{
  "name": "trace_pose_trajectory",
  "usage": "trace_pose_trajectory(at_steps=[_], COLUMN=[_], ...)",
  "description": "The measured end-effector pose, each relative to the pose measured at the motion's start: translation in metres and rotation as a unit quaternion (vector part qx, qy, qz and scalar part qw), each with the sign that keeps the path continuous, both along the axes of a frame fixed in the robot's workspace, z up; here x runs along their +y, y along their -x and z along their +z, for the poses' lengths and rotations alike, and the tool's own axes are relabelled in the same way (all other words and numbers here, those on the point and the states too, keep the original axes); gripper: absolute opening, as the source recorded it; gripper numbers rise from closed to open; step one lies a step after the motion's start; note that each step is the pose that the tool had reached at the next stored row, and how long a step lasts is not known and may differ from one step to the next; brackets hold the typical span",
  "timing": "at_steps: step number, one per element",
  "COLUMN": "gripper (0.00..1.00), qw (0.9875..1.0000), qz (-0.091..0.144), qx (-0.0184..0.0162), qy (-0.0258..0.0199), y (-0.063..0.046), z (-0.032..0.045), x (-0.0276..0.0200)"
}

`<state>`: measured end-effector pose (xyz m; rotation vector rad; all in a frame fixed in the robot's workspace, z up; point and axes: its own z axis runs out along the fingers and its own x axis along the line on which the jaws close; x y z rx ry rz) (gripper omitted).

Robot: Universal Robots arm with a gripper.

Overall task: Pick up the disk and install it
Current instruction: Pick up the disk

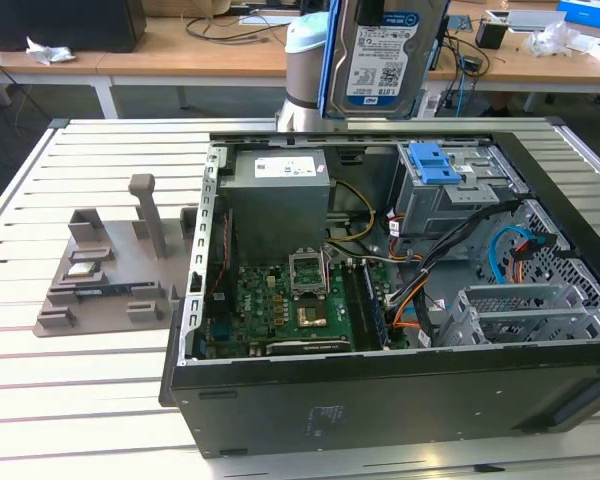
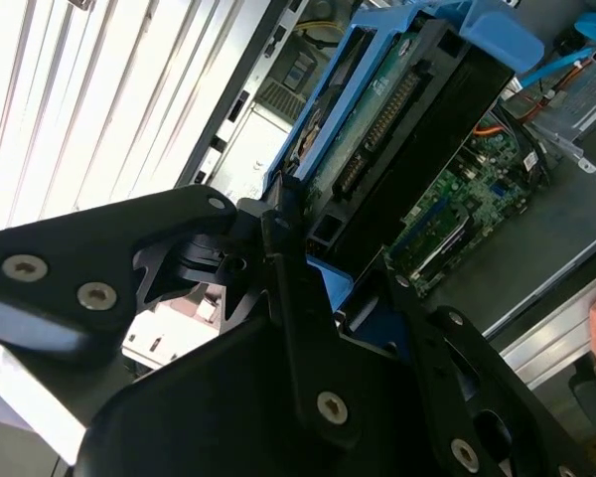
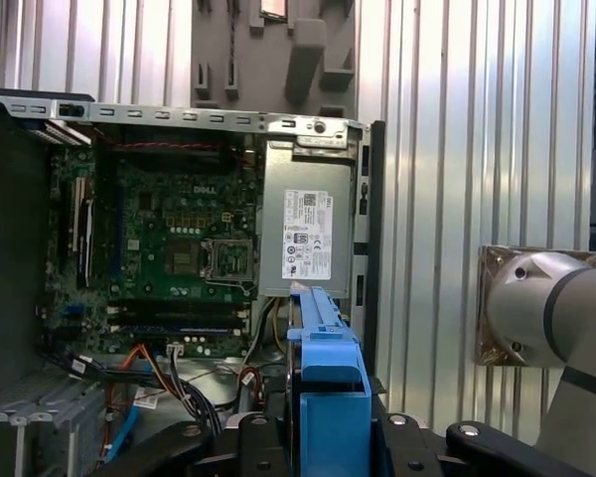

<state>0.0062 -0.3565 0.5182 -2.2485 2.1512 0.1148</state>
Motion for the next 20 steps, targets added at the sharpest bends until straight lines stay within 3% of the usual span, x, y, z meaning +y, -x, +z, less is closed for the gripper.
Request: trace_pose_trajectory(at_steps=[9, 20], gripper=[0.36, 0.36], qw=[1.0, 1.0], qz=[0.0, 0.0], qx=[0.0, 0.0], qy=[0.0, 0.0], y=[0.0, 0.0], z=[-0.0014, -0.0041], x=[-0.0075, -0.0205])
